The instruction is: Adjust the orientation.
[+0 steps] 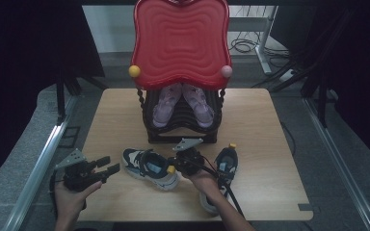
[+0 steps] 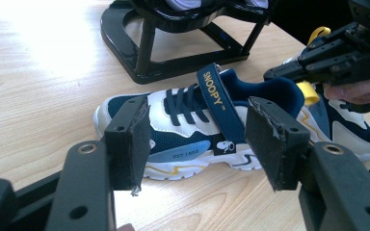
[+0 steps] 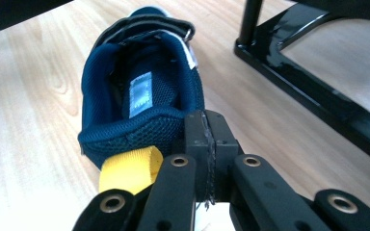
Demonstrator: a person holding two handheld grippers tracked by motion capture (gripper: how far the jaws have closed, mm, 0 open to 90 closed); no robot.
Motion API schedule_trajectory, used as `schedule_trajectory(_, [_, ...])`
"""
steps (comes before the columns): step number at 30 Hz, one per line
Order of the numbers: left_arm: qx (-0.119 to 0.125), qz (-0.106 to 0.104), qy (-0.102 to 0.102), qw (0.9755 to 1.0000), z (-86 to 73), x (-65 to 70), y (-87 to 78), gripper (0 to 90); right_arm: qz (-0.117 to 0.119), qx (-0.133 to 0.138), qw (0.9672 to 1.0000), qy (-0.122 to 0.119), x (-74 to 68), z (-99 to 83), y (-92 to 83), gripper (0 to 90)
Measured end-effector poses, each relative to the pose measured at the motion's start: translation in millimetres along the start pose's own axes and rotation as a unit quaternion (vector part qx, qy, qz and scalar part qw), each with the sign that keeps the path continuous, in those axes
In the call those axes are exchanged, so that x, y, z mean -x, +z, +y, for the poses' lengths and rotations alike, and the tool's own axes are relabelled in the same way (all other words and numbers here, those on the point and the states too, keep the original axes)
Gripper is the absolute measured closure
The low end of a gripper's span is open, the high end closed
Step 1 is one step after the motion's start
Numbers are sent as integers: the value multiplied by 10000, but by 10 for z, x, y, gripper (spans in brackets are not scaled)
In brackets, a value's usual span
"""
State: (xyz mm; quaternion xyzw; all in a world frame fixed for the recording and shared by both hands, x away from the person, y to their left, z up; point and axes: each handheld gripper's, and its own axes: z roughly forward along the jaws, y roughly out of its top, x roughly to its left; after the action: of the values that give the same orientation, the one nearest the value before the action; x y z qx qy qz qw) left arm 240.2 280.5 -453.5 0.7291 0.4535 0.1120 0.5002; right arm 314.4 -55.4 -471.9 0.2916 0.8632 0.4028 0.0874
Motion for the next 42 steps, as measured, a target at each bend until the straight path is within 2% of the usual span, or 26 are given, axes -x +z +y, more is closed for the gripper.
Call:
schedule_trajectory(5, [0,-1,-22,10000,-4,-3,1,422,132,-12,9999,-42,-66,-17,0,888])
schedule_trajectory(7, [44,-98,-76,9999,-5,-9,-1,422,215,29,9998,-5,-86,-19,-3,888])
schedule_trajectory(10, [121,6,-51,9999,1,-6,-18,423,267,45,9996,-44,-137,-21,-5,888])
schedule_trajectory(17, [297,27,-89,9995,8,-11,-84,426,358,90,9993,-67,-213,-40,5,888])
schedule_trajectory(22, [307,29,-123,9994,3,-27,-87,426,524,164,9985,-21,-266,-49,2,888])
schedule_trajectory(29, [291,46,-127,9995,-1,-23,-74,424,589,180,9981,-100,-340,-58,7,888])
schedule_trajectory(42, [441,80,-228,9987,-1,-35,-114,415,806,213,9963,-193,-494,-55,57,889])
